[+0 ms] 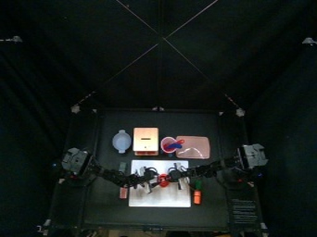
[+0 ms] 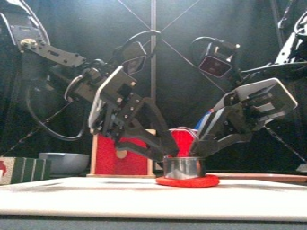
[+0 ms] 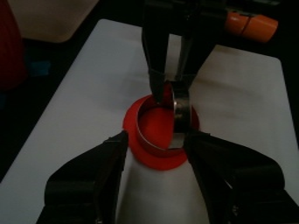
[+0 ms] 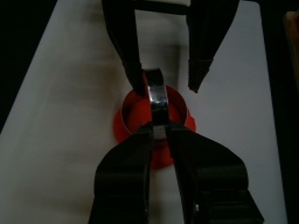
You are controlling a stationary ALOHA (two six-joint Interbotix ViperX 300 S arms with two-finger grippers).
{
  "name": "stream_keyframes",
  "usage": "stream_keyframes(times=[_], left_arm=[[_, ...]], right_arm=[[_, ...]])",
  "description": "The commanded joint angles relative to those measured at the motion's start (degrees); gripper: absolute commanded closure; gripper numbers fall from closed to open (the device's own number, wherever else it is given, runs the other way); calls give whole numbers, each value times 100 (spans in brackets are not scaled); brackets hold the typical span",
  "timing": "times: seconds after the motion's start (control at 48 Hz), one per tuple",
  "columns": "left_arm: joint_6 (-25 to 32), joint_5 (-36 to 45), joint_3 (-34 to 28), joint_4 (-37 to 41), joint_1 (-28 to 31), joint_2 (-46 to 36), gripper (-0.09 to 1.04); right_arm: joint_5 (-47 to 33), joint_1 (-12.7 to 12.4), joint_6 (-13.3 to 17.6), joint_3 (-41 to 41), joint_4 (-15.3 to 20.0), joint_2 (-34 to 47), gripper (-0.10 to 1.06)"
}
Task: Get the cutter from the drawer then cut the dough then place the extra dough in the bowl
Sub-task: Cut the dough
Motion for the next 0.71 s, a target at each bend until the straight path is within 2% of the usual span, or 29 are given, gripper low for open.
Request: stream_keyframes(times=[0.021, 0.312, 0.583, 0.708], left_arm=[[-9, -35, -44, 114, 70, -272, 9], [-18, -272, -26, 580, 70, -439, 9], [-35, -853, 193, 782, -105, -527, 11], [-44, -1099, 404, 756, -229, -536, 17]], right_arm=[[-26, 70, -18, -97, 0, -105, 41], [62, 114, 0, -220, 44, -229, 16], [404, 97, -44, -510, 53, -229, 15], [765, 88, -44, -668, 18, -264, 15]])
